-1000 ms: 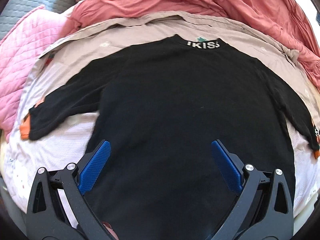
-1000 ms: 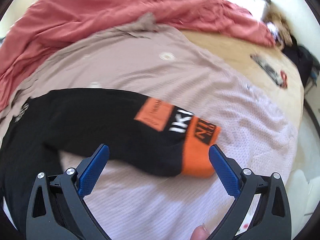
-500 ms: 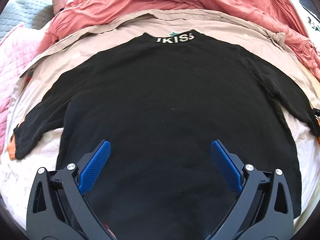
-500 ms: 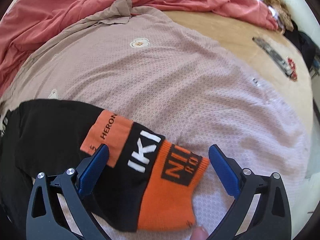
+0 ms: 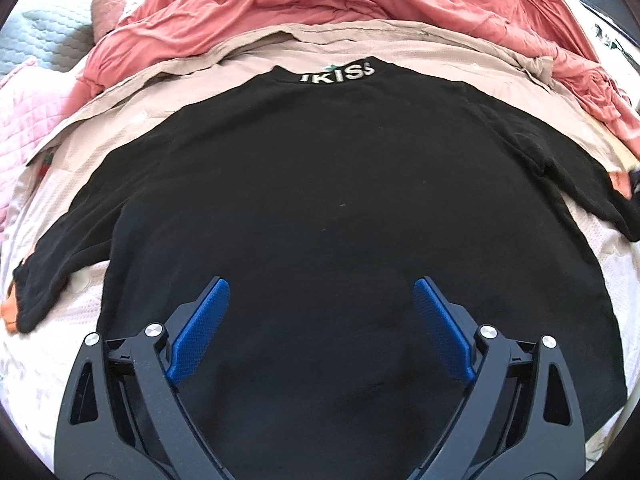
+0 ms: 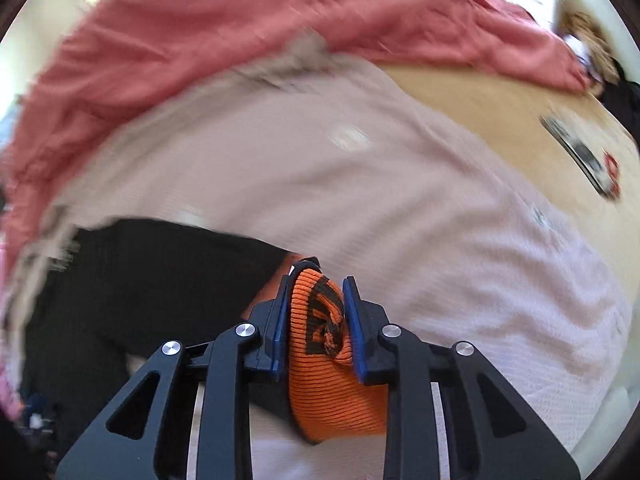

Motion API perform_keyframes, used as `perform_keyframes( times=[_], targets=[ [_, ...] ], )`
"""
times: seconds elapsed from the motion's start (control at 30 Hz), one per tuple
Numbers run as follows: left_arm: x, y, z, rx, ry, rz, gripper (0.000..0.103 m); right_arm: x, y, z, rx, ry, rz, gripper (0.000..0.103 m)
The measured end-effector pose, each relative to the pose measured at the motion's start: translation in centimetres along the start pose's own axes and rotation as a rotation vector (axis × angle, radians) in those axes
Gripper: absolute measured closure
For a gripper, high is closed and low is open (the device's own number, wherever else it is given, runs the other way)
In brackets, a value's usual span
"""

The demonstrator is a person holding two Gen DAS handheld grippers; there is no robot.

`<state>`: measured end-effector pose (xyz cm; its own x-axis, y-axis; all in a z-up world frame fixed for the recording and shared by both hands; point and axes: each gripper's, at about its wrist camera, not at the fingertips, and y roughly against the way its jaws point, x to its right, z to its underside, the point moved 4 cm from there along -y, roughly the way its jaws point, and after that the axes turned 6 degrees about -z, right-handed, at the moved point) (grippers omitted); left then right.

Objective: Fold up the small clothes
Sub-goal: 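Carry the cuff across the shirt body with the right tool and release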

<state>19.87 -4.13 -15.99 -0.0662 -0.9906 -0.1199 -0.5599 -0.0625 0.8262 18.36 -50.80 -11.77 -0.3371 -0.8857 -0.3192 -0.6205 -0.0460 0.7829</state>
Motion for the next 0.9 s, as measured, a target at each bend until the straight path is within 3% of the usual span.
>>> perform_keyframes(
  times=[0.17, 0.27, 0.4, 0.57, 0.7, 0.8, 0.9],
  targets=[
    [-1.5, -0.2, 0.0, -0.009, 0.046, -0.004, 0.016, -10.0, 1.8, -2.8, 0.047, 0.093, -0.219, 0.079],
    [-2.3, 0.1, 0.0, 0.004, 0.056, -0.013, 0.016, -18.9, 0.7, -3.6, 0.007, 0.184, -0.360, 0.079],
    [-3.1, 0.2, 0.2, 0.005, 0.075, 0.000, 0.016, -27.9, -2.0, -2.2, -0.070, 0.274, -0.461, 0.079],
    [-3.9, 0.3, 0.5, 0.007, 0.102, 0.028, 0.016, -37.7, -6.7, 1.9, -0.185, 0.405, -0.513, 0.078],
    [-4.6, 0.2, 0.3, 0.016, 0.130, 0.054, 0.016, -41.3, -9.6, 5.0, -0.239, 0.496, -0.500, 0.069],
    [-5.0, 0.0, 0.3, 0.010, 0.145, 0.066, 0.016, -42.9, -10.7, 6.6, -0.277, 0.538, -0.504, 0.042],
    [-5.2, -0.1, 0.3, 0.008, 0.150, 0.078, 0.016, -41.9, -9.6, 5.7, -0.232, 0.519, -0.537, 0.036]
  ],
)
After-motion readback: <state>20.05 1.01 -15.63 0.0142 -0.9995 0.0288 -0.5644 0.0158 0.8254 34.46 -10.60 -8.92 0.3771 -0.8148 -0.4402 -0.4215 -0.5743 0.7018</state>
